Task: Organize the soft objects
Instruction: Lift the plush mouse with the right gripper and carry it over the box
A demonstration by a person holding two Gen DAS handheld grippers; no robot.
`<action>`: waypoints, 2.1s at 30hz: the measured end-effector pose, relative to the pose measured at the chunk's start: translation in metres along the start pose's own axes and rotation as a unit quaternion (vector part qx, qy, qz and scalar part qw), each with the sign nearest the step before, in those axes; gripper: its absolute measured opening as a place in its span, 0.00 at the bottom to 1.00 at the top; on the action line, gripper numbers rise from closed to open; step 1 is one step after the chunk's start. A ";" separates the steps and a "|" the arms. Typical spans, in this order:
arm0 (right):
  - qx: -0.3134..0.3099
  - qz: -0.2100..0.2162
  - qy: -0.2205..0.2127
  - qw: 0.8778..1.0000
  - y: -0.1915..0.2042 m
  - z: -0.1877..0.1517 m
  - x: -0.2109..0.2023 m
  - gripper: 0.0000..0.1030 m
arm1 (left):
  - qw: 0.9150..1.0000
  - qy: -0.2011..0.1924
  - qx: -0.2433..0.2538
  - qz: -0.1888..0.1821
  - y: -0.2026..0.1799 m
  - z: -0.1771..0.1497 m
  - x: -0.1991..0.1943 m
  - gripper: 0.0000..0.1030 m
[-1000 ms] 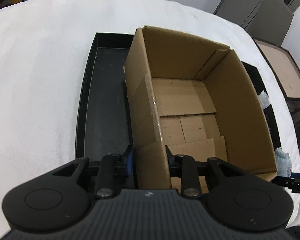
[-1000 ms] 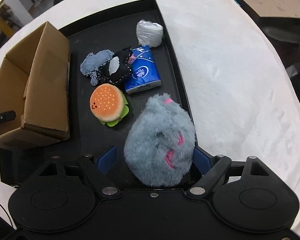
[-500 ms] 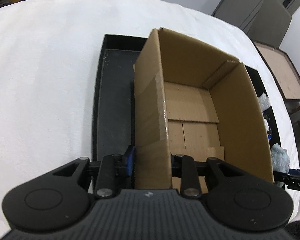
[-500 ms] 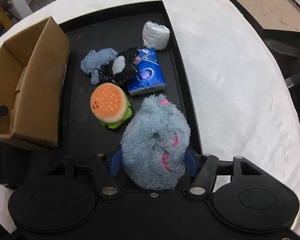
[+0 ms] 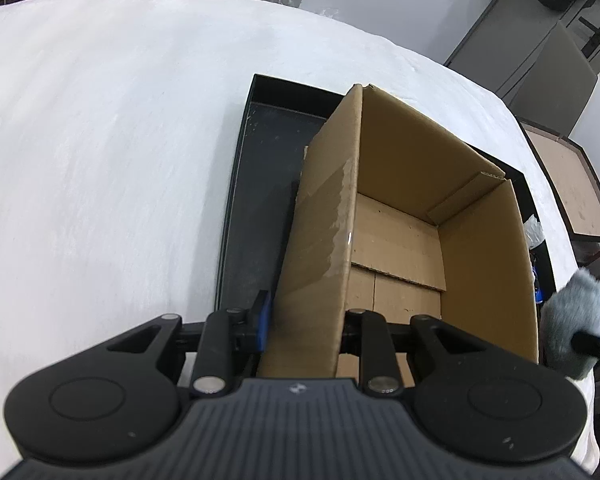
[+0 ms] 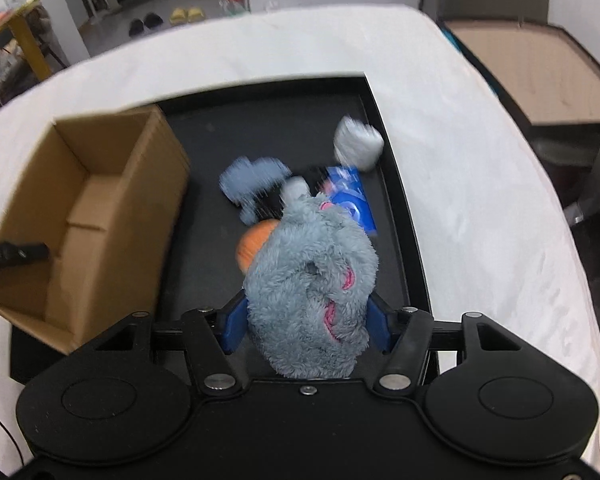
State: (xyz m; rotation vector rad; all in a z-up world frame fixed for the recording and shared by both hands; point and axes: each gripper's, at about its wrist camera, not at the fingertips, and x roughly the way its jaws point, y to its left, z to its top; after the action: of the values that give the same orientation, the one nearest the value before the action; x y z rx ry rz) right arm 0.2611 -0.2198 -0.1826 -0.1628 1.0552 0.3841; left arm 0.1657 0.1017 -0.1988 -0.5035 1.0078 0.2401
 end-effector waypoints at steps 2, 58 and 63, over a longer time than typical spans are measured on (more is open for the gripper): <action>-0.008 0.009 -0.011 1.000 0.008 0.006 -0.007 0.56 | 1.000 0.000 -0.003 -0.001 0.002 -0.003 -0.002 0.24; -0.197 0.165 -0.007 0.966 0.211 0.066 0.032 0.56 | 0.998 0.021 -0.020 -0.056 0.031 0.008 0.004 0.24; -0.206 0.155 -0.019 0.966 0.214 0.068 0.030 0.56 | 0.998 0.020 -0.028 -0.053 0.030 0.008 0.006 0.25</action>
State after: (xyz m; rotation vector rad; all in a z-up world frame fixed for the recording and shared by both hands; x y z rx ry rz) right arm 0.2476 0.0054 -0.1648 -0.3615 0.9536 0.8889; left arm 0.1618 0.1313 -0.2089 -0.6137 1.0125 0.1636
